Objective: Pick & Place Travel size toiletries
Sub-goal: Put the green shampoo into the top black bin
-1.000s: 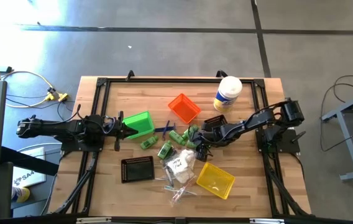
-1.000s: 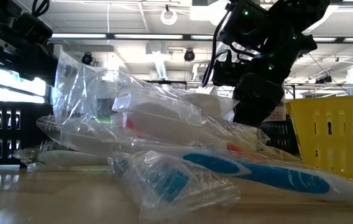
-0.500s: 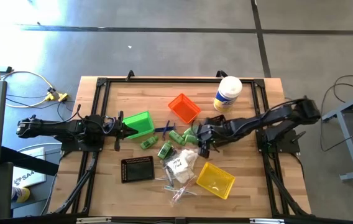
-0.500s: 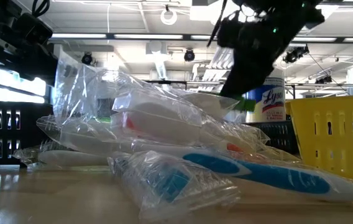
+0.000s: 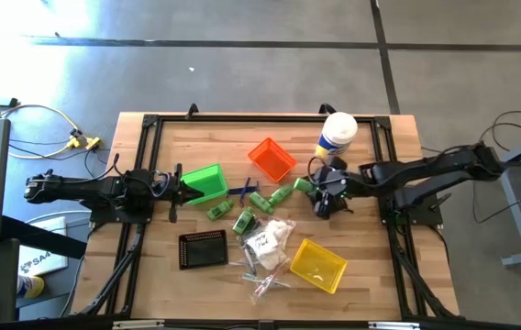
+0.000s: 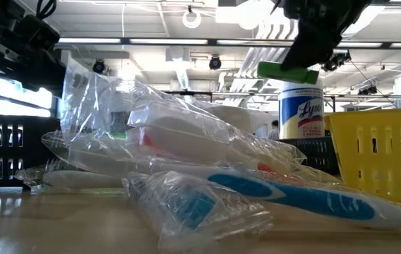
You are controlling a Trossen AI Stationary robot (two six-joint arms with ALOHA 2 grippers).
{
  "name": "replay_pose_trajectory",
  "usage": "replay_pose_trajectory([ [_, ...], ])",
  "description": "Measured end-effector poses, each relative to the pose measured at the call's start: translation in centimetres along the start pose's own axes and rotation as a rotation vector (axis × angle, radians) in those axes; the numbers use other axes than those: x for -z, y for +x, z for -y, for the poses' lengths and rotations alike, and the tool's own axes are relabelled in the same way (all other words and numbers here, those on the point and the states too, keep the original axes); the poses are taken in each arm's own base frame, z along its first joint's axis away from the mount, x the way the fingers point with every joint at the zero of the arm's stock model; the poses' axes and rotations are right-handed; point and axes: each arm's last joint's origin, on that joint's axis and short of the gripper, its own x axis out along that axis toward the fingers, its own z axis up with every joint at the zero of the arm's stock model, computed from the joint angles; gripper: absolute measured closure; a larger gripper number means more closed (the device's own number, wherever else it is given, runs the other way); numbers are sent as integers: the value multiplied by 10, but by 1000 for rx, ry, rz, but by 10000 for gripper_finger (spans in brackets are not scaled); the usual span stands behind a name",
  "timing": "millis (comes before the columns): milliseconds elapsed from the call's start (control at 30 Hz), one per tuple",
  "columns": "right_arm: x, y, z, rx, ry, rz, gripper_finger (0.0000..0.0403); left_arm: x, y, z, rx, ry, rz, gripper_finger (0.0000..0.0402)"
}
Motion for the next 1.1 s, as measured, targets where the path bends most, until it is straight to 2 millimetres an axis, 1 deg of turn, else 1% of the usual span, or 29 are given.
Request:
replay_pose_trajectory([
  [100,3,-7,5,24,32,-25,253,0,0,0,0,0,1,402],
  [267,11,-4,9,79,58,-98,251,0,0,0,1,0,0,402],
  [367,15,4,10,119,82,-143,254,0,0,0,3,0,0,402],
  [500,31,20,16,184,118,-199,252,0,0,0,3,0,0,402],
  [600,46,33,23,230,147,-263,252,0,0,0,3,0,1,402],
  [800,62,51,34,271,202,-295,253,0,0,0,3,0,1,402],
  [933,67,60,37,240,249,-286,252,0,0,0,3,0,0,402],
  [1100,72,70,40,251,254,-311,253,0,0,0,2,0,1,402],
])
